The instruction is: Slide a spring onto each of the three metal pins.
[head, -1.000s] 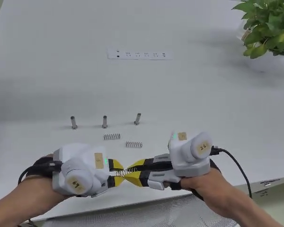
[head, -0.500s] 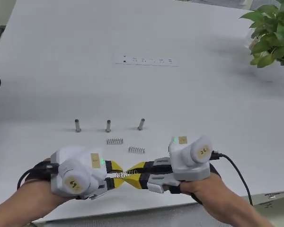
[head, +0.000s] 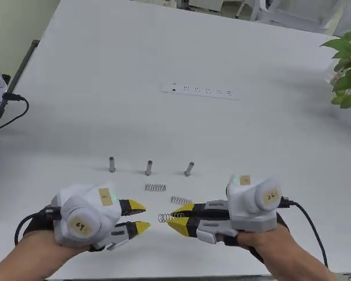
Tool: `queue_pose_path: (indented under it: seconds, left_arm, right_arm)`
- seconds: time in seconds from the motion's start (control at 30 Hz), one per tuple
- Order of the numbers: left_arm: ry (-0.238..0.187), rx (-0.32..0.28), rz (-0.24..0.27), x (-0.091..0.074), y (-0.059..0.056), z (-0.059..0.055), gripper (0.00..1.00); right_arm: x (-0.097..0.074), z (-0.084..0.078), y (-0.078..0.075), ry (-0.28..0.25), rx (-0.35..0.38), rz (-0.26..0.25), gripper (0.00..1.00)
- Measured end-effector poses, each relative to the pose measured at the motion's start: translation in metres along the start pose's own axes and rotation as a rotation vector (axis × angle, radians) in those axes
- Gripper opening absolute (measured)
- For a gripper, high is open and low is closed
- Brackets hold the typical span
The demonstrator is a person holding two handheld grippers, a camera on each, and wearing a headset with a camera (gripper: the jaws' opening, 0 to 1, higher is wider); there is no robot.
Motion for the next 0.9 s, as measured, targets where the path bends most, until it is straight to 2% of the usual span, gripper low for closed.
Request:
queue_pose_path:
  seconds: [0.17,0.37,0.6,0.9]
  left_arm:
    - [-0.029,-0.076,0.049,-0.010,0.014,-0.004,0.10]
    - [-0.044,-0.134,0.084,-0.018,0.023,-0.014,0.14]
    - [-0.056,-0.200,0.138,-0.026,0.034,-0.025,0.19]
    - [-0.063,-0.255,0.206,-0.041,0.046,-0.041,0.27]
  right_arm:
    - [0.000,0.006,-0.009,-0.007,-0.004,-0.018,0.08]
    - [0.002,0.010,-0.018,0.003,-0.015,-0.035,0.08]
    - [0.006,0.020,-0.033,0.064,-0.083,-0.075,0.08]
    - [0.016,0.040,-0.052,0.100,-0.139,-0.096,0.08]
Point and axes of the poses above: the centre of the closed fingertips' face, and the gripper's own axes: x roughly forward along the fingers, y roughly to its left, z roughly out of its top, the point moved 3 cm from there along -x, roughly backward along the fingers, and after that the axes turned 6 degrees about y, right-handed, at the moved point
